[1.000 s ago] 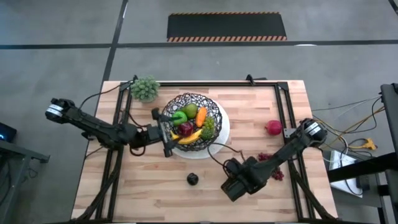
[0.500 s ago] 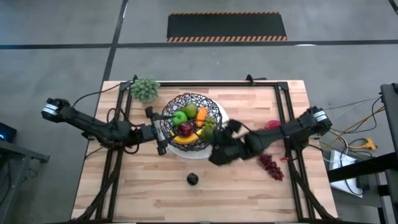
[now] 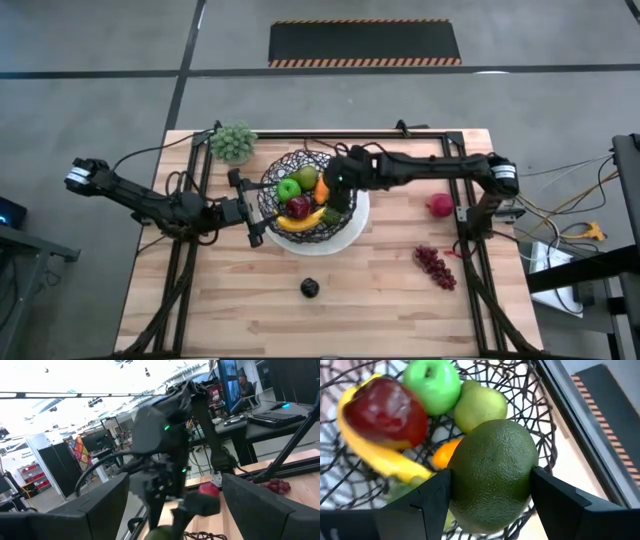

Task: Build produce basket
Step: Put the lime into the wire basket, then adjust the red apple in the wire basket

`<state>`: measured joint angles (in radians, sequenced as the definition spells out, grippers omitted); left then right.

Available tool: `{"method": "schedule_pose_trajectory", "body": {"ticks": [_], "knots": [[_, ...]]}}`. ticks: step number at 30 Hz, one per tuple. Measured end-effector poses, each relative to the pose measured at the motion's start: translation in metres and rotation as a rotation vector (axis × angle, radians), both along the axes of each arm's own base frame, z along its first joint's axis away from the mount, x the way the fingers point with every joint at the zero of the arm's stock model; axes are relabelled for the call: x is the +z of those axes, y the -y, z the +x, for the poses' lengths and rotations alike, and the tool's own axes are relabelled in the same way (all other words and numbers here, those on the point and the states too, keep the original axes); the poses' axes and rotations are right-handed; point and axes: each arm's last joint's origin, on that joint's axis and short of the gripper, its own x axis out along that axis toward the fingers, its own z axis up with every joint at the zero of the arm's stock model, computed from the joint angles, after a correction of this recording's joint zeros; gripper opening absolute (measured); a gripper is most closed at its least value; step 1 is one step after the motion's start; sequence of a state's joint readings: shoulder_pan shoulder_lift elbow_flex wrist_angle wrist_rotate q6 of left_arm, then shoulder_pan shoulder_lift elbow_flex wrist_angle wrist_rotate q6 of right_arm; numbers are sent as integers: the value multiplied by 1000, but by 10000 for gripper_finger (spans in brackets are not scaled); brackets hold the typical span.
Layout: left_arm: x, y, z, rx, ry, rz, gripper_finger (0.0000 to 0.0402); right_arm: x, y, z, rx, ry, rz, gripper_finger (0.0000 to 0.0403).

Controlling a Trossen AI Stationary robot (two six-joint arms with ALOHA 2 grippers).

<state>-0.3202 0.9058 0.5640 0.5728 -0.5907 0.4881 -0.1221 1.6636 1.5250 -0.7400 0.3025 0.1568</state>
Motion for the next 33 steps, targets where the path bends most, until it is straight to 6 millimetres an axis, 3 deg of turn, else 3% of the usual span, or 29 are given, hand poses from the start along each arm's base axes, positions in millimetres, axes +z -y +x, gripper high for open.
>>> {"method": "schedule_pose_trajectory", "body": {"ticks": [6,16,21,29,33], "knots": [[-1,0,1,1,-3,0,299,-1,19,-3,-29,-3,4,258],[-3,0,2,-5,0,-59,299,-3,20,-2,-11,-19,-9,296],[-10,0,3,-24,-27,-168,299,11,18,-10,-5,-4,-14,295],[-59,-2,5,50,-384,-418,299,21,-26,-35,99,69,-16,278],[-64,-14,15,116,-484,-471,299,21,-47,-45,155,190,-18,276]]}}
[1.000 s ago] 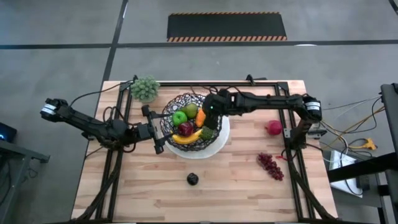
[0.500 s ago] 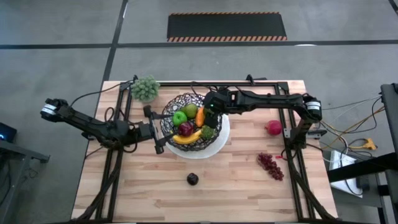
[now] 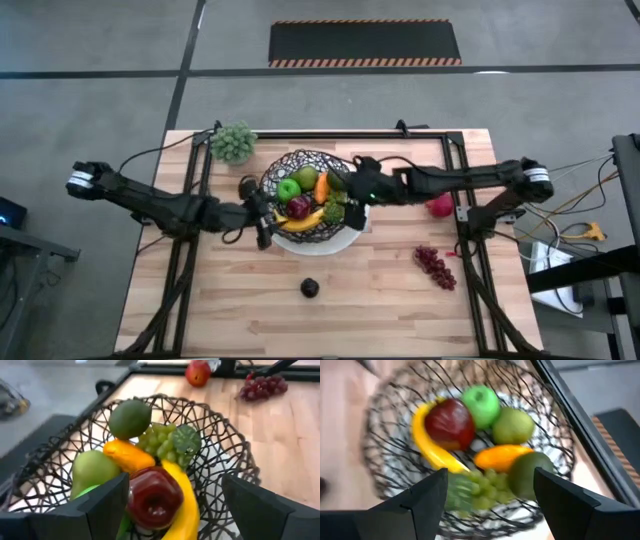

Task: Build produce basket
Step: Adjust the red apple in the wire basket

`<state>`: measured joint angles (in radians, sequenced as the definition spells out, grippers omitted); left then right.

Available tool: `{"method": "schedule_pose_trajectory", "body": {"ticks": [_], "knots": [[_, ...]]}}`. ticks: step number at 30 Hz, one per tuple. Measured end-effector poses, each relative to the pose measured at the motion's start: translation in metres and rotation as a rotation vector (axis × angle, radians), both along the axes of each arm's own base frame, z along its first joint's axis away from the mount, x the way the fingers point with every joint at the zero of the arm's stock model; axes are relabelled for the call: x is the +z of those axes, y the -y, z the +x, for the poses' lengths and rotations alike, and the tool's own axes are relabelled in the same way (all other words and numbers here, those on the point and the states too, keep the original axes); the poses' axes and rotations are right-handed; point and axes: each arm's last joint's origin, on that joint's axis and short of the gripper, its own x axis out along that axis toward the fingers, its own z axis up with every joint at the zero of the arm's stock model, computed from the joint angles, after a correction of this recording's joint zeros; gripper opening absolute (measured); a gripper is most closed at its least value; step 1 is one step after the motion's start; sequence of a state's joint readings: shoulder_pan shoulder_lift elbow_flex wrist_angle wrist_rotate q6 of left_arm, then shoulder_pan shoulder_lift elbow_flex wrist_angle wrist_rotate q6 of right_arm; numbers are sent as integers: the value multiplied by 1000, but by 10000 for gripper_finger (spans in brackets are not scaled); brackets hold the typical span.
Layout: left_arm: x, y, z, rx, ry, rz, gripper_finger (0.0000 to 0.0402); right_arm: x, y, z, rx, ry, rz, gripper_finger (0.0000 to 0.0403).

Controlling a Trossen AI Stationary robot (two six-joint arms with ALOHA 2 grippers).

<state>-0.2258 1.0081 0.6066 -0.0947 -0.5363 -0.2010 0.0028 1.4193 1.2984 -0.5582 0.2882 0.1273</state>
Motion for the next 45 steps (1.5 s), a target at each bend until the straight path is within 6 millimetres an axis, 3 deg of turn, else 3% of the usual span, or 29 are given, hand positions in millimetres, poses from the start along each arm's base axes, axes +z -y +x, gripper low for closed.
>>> {"method": "schedule_pose_trajectory", "body": {"ticks": [4,9,19,29,45], "knots": [[3,-19,19,-27,-61,-74,299,0,-14,-12,22,87,28,278],[-10,-39,33,-2,-254,-91,299,-7,-24,-26,34,129,56,279],[-27,-39,47,-60,-329,-87,299,-31,-24,-37,15,117,71,274],[-28,-42,54,19,-283,-37,299,-33,-24,-36,15,137,71,274],[-27,-35,54,-33,-284,-14,304,-33,-24,-36,25,136,57,272]]}}
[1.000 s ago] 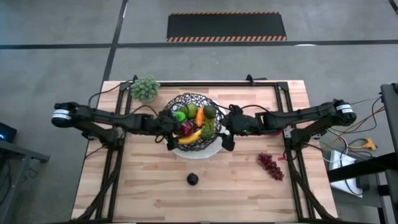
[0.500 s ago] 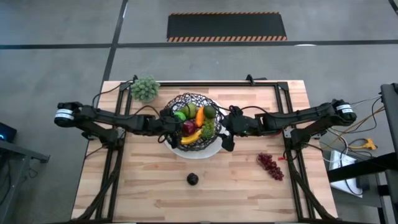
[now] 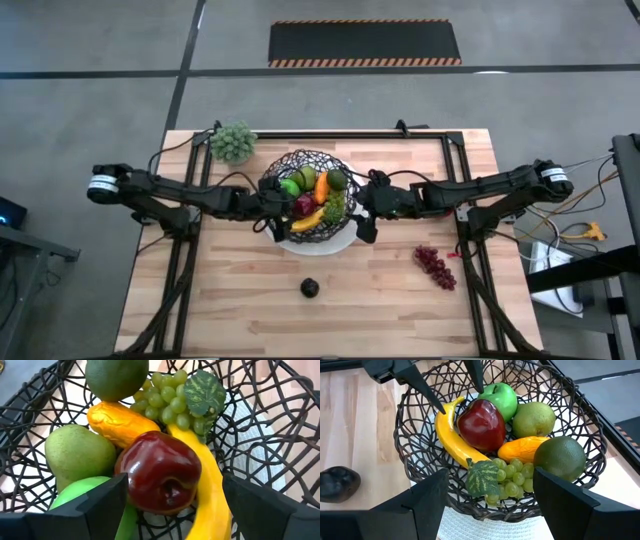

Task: Build produce basket
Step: Adjust the red apple in the wire basket

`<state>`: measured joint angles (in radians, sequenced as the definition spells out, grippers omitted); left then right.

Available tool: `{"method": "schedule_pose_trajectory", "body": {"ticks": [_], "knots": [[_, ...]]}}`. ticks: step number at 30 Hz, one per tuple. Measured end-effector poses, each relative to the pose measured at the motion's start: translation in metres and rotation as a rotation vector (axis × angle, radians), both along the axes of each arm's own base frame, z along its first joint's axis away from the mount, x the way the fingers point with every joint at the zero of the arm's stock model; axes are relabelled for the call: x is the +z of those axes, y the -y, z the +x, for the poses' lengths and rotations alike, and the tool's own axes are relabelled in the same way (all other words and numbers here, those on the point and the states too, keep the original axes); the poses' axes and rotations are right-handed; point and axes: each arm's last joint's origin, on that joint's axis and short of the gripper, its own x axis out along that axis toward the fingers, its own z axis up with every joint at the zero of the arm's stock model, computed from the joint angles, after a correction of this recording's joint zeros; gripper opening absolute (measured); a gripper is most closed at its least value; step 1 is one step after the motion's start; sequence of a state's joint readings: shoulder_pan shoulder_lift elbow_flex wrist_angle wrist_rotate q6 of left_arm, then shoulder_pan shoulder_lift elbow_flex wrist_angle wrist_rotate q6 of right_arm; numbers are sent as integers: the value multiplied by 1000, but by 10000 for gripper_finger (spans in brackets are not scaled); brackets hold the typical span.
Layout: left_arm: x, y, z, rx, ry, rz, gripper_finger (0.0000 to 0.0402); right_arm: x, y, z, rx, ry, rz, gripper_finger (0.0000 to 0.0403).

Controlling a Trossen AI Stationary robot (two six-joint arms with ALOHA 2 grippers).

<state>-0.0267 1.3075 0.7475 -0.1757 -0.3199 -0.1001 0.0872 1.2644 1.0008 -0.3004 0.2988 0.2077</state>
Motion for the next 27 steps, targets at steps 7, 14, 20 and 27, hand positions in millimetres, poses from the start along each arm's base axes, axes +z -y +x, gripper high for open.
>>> {"method": "schedule_pose_trajectory", "body": {"ticks": [7,14,20,27], "knots": [[0,0,-1,63,15,-70,335,0,0,0,15,-6,-20,272],[-6,0,0,70,-16,-9,339,0,1,0,12,-10,-44,272],[-13,1,9,14,-13,16,339,-1,1,0,12,-13,-45,272],[-25,0,16,56,-37,18,339,-3,1,-1,12,-19,-45,272]]}}
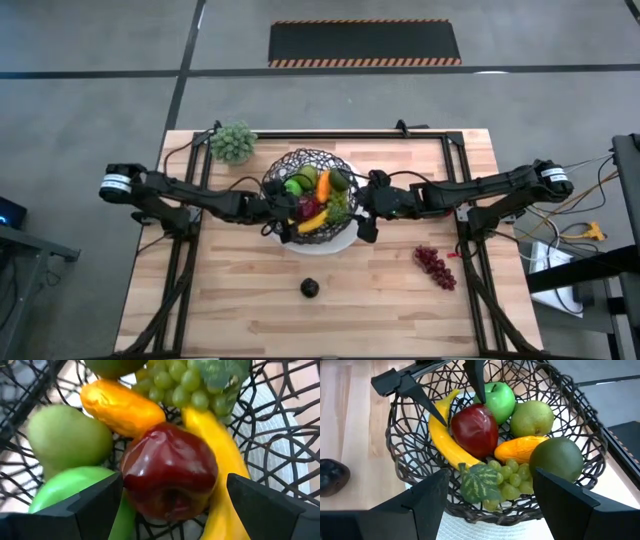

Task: Build produce basket
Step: Adjust the red apple in the wire basket

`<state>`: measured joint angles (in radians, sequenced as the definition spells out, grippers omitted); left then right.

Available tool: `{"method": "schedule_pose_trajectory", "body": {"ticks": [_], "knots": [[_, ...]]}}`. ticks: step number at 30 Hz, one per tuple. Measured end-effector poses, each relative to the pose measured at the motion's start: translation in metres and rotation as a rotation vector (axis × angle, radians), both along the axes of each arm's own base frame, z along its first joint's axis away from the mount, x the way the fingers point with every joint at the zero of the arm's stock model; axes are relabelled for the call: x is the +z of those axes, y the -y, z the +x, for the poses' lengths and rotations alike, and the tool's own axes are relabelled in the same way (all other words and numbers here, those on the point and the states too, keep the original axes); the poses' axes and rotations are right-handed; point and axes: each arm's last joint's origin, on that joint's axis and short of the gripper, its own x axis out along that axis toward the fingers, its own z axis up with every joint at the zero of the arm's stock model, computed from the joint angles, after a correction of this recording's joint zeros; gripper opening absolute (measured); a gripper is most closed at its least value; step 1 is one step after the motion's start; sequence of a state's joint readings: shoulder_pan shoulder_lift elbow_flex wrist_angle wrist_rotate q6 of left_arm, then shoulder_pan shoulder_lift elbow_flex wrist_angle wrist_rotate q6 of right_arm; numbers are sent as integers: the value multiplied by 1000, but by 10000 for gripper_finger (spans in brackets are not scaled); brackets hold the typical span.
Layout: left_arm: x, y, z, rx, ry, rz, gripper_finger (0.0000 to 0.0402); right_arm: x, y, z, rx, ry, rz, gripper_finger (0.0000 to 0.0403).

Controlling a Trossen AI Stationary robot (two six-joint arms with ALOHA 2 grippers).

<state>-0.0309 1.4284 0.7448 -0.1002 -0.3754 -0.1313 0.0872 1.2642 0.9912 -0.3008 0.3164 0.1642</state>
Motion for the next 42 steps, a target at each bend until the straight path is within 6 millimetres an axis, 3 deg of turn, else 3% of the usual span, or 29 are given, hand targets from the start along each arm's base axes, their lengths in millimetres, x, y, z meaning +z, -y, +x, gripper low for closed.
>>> {"method": "schedule_pose_trajectory", "body": {"ticks": [7,14,20,26,28,34,39,42], "knots": [[5,-3,1,58,50,60,332,-1,0,0,0,-3,0,272],[9,-3,0,58,55,60,280,-2,0,0,0,-5,0,272],[31,-1,5,-7,131,29,252,-1,0,0,0,7,1,271],[54,6,-12,-50,186,19,248,2,0,11,1,89,4,253],[62,11,-21,-71,221,16,248,2,2,18,-1,82,5,242],[59,14,-44,-87,241,15,248,16,16,49,42,51,-42,191],[47,10,-46,-73,210,9,244,14,37,75,129,-1,-76,124],[38,5,-39,-75,164,-14,217,9,50,82,146,-58,-85,80]]}}
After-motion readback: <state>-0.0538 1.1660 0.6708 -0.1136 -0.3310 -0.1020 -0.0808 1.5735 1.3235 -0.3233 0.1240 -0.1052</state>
